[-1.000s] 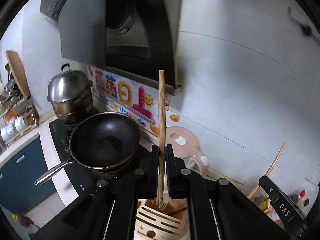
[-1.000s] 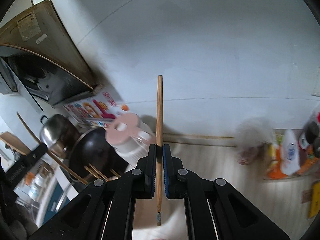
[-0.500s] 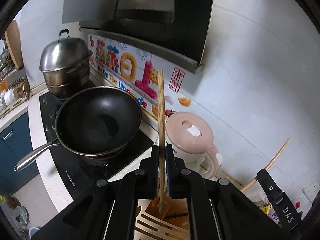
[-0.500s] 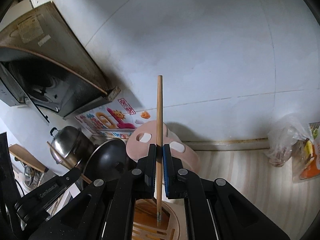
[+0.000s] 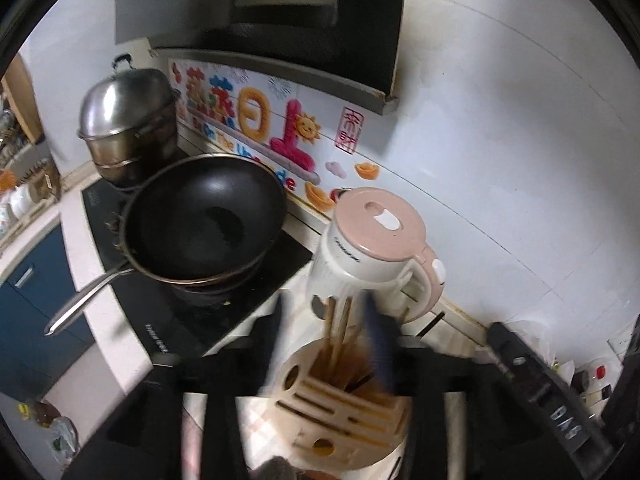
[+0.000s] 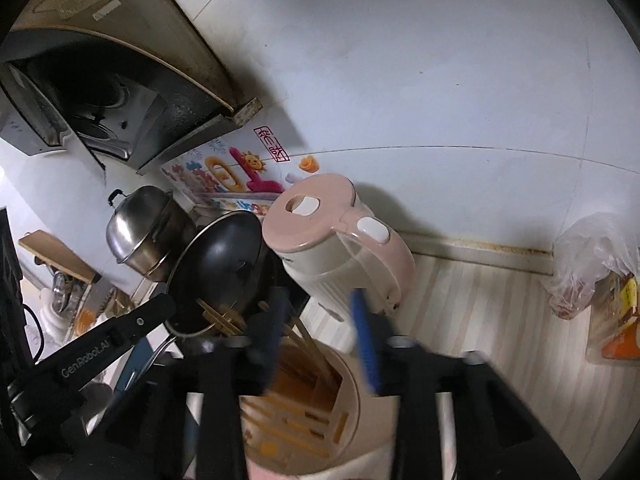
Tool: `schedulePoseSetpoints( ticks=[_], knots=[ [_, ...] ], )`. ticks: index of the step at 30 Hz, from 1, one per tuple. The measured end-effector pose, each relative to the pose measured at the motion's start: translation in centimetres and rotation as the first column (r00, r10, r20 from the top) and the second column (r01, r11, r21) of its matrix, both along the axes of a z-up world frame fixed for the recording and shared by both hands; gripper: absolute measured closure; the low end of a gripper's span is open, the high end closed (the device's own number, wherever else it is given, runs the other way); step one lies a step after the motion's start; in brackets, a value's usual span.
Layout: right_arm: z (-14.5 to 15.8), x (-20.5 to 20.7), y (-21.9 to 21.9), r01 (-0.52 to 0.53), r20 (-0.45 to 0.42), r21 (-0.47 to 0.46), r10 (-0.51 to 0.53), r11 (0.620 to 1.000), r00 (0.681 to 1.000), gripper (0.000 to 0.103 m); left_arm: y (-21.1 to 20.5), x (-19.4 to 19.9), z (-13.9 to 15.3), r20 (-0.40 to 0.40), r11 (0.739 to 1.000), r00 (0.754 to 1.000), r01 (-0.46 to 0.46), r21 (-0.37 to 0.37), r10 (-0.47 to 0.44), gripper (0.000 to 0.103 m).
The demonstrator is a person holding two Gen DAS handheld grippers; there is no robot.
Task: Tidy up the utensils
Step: 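Lower both chopsticks into the holder and open both tools, then grasp a black chopstick with the left tool while the right tool grasps a wooden chopstick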
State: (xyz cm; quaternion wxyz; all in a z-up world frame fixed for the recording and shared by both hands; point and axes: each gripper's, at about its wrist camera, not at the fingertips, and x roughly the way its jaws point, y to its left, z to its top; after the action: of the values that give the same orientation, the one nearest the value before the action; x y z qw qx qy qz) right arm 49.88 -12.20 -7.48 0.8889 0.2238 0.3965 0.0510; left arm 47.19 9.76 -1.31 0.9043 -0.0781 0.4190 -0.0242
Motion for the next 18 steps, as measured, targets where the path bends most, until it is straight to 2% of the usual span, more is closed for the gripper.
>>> schedulePoseSetpoints(
  ticks=[1,3,5,6,7,9,12,14,18],
  knots=[
    [0.4,-0.6,-0.4,0.002,-0.001,-0.010,-0.002,1.000,1.000,0.058,0.2,-0.4,0.2,0.007,1.000,1.000,-0.009,0.009,0.009,0.028],
    [1.0,-1.8,-1.3,0.012,-0.009,-0.017,-0.013,1.000,1.000,0.055,0.8,-1.8,0.4,0.027,0.999,0.999,-0.026,0.025,0.025,0.028],
    [1.5,-3.0,-2.1,0.027,-0.012,-0.034,-0.028,0.999,1.000,0.050,1.2,-2.9,0.2,0.029,0.998,0.999,-0.037,0.046,0.036,0.021],
    [1.7,-3.6,-2.5,0.043,-0.018,-0.051,-0.044,0.998,0.999,0.045,1.3,-3.6,0.0,0.026,0.997,0.999,-0.044,0.059,0.042,0.006],
    [1.7,-4.5,-3.1,0.058,-0.030,-0.072,-0.060,0.996,0.998,0.043,1.4,-4.1,-0.3,0.028,0.996,0.999,-0.047,0.071,0.045,0.000],
    [1.3,-5.8,-4.3,0.075,-0.042,-0.077,-0.078,0.994,0.996,0.031,1.2,-5.7,-1.2,0.038,0.992,0.998,-0.059,0.112,0.055,0.000],
    [-0.2,-8.0,-6.0,0.104,-0.074,-0.109,-0.112,0.989,0.991,0.023,0.6,-7.6,-3.5,0.001,0.991,0.999,-0.037,0.128,0.037,0.000],
    [-2.4,-9.2,-7.1,0.115,-0.125,-0.144,-0.133,0.983,0.983,0.023,-0.1,-8.5,-5.2,-0.029,0.990,0.999,-0.013,0.140,0.017,0.000],
    [-6.8,-11.2,-8.8,0.117,-0.235,-0.166,-0.154,0.979,0.960,0.023,-2.6,-10.2,-10.3,-0.132,0.982,0.991,0.060,0.178,-0.036,0.000]
  ],
)
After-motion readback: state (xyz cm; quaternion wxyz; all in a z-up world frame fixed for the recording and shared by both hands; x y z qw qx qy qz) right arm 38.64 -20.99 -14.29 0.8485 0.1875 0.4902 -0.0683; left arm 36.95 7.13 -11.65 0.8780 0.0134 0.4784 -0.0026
